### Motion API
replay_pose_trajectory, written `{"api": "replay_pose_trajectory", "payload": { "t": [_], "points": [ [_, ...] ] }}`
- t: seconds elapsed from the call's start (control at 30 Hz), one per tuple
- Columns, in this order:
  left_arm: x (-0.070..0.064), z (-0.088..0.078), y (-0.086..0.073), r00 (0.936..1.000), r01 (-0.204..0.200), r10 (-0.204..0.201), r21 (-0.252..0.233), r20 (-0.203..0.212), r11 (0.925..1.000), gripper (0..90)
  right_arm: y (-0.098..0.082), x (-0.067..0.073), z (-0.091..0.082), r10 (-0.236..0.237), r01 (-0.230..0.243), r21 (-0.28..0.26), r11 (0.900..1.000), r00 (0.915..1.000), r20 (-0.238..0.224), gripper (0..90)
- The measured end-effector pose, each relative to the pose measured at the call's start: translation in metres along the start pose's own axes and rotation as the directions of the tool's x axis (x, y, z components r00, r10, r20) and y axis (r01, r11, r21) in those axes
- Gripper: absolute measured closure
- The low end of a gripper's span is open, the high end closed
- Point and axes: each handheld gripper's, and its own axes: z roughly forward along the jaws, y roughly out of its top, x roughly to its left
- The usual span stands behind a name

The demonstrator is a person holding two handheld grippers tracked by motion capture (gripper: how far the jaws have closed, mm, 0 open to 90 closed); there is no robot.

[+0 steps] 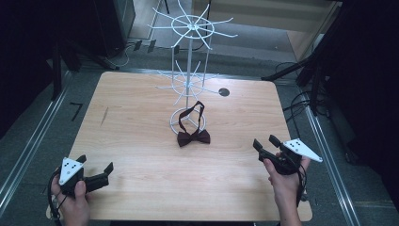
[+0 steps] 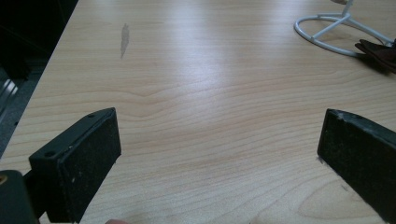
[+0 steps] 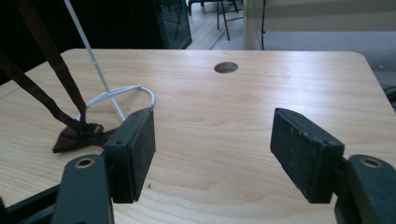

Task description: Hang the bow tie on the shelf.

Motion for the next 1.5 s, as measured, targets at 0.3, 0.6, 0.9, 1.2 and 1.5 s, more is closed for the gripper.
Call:
{"api": "replay_pose_trajectory", "payload": {
  "t": [0.3,0.6,0.9,1.2,1.5],
  "points": [
    [-0.001,0.000,0.000,1.0000,-0.005,0.005,0.009,-0.007,1.0000,0.0,-0.025,-0.020,-0.017,0.011,-0.011,0.029,1.000,0.9998,0.018,29.4],
    [-0.002,0.001,0.000,0.9999,-0.009,0.009,0.016,-0.015,0.9998,0.0,-0.040,-0.046,-0.045,0.022,-0.023,0.041,0.999,0.9990,0.039,27.5],
    [0.001,0.001,0.000,0.9998,0.007,-0.007,0.013,-0.021,0.9999,0.0,-0.062,-0.075,-0.069,0.070,-0.074,0.035,0.997,0.9937,0.087,26.4],
    [0.000,0.001,0.000,0.9998,0.005,-0.004,0.016,-0.021,0.9999,0.0,-0.081,-0.094,-0.086,0.126,-0.131,0.041,0.991,0.9868,0.102,19.9],
    [0.001,0.001,0.001,0.9999,0.012,-0.012,0.015,-0.010,0.9998,0.0,-0.096,-0.104,-0.090,0.149,-0.157,0.068,0.985,0.9828,0.110,16.2]
  ]
}}
